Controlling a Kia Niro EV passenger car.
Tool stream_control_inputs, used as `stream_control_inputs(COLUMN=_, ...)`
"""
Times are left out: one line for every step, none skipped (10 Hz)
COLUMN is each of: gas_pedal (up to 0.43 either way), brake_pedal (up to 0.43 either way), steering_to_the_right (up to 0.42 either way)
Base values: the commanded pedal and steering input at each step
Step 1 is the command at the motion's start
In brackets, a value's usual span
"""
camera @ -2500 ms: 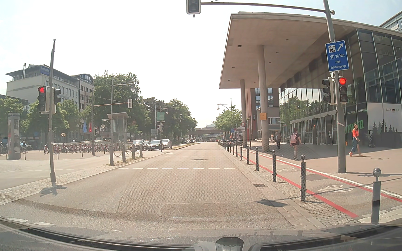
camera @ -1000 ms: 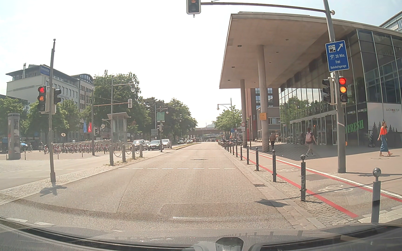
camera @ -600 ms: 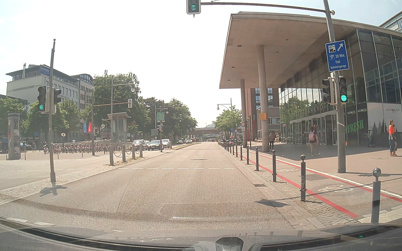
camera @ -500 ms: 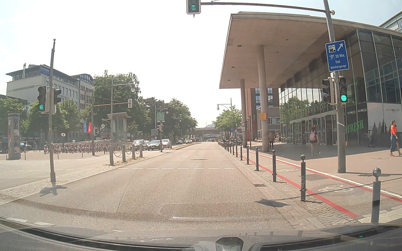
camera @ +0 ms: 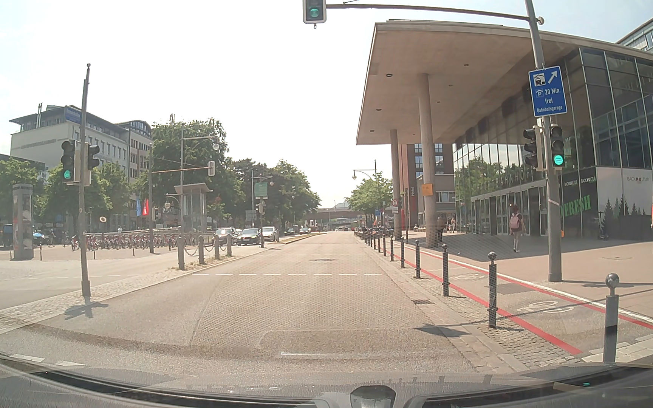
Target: Follow the waypoints while adhering to traffic rules and regulations
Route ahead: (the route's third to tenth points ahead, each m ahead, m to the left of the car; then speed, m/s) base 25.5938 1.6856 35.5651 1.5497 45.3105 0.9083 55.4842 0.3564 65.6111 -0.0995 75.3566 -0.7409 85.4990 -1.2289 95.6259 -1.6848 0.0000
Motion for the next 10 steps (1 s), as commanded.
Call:
stream_control_inputs(gas_pedal=0.047, brake_pedal=0.0, steering_to_the_right=-0.009)
stream_control_inputs(gas_pedal=0.197, brake_pedal=0.0, steering_to_the_right=-0.009)
stream_control_inputs(gas_pedal=0.24, brake_pedal=0.0, steering_to_the_right=-0.009)
stream_control_inputs(gas_pedal=0.268, brake_pedal=0.0, steering_to_the_right=-0.009)
stream_control_inputs(gas_pedal=0.311, brake_pedal=0.0, steering_to_the_right=-0.009)
stream_control_inputs(gas_pedal=0.331, brake_pedal=0.0, steering_to_the_right=-0.009)
stream_control_inputs(gas_pedal=0.37, brake_pedal=0.0, steering_to_the_right=-0.009)
stream_control_inputs(gas_pedal=0.378, brake_pedal=0.0, steering_to_the_right=-0.009)
stream_control_inputs(gas_pedal=0.398, brake_pedal=0.0, steering_to_the_right=-0.009)
stream_control_inputs(gas_pedal=0.409, brake_pedal=0.0, steering_to_the_right=-0.009)
